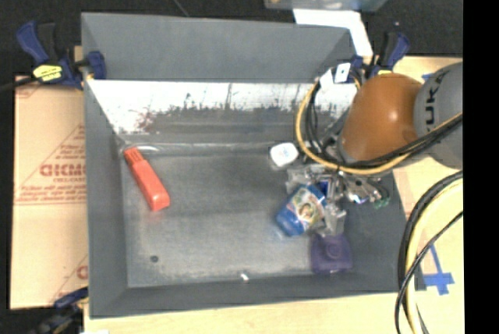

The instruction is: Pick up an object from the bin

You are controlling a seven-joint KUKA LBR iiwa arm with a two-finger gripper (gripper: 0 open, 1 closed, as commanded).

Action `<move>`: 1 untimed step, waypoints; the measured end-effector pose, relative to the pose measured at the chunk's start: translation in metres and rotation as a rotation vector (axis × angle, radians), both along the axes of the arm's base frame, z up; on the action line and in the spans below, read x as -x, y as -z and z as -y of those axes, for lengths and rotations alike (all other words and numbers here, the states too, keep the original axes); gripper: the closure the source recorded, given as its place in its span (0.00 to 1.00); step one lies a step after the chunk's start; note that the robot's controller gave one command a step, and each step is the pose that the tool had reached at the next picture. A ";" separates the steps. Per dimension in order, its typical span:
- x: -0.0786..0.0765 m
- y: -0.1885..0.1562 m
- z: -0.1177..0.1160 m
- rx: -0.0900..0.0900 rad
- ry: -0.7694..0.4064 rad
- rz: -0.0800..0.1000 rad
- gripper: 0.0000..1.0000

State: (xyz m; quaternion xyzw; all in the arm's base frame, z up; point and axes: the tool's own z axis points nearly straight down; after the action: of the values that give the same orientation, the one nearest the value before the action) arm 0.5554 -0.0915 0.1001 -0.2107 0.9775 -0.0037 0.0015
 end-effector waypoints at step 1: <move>-0.004 0.027 0.023 -0.002 0.039 0.015 0.00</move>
Offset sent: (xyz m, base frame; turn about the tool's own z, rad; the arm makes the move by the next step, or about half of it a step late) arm 0.0069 -0.0139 -0.0301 0.0313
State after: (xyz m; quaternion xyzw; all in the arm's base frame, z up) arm 0.5591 -0.1145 0.0730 -0.1915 0.9814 -0.0042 0.0091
